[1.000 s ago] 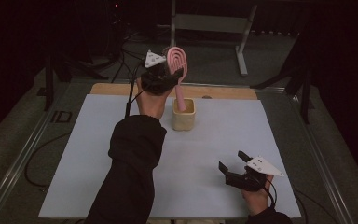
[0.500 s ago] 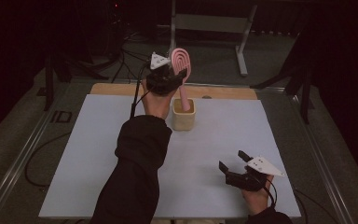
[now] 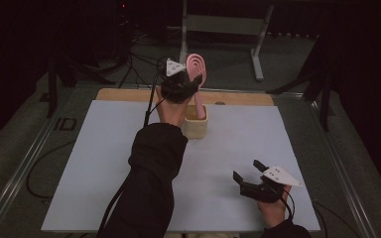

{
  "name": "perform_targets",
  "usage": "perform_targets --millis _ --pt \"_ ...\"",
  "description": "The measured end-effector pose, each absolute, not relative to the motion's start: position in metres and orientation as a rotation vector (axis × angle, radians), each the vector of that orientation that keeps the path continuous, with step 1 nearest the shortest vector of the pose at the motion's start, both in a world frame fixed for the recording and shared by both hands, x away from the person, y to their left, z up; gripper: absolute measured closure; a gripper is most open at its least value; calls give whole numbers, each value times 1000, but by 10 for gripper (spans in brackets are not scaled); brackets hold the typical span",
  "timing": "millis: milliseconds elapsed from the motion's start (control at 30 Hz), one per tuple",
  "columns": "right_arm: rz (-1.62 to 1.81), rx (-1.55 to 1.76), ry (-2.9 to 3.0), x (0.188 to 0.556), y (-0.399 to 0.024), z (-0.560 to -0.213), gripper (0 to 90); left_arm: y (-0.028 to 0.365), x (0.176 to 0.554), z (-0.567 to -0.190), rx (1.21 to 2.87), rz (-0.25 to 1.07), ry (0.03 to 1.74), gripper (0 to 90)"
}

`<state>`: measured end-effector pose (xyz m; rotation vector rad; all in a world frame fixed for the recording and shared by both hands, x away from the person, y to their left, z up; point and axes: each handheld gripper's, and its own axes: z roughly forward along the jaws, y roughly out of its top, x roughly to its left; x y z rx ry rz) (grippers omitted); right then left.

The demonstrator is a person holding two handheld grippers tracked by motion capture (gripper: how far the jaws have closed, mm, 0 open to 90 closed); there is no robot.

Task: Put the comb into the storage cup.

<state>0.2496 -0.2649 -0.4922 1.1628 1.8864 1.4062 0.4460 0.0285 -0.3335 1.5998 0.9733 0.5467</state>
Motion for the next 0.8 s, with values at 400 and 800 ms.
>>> perform_targets --millis 400,800 --pt "1411 1170 1882 249 -266 -492 105 23 445 -340 1567 553 986 645" --pt "1402 1172 1885 250 -266 -492 105 23 443 -347 1545 579 1013 645"
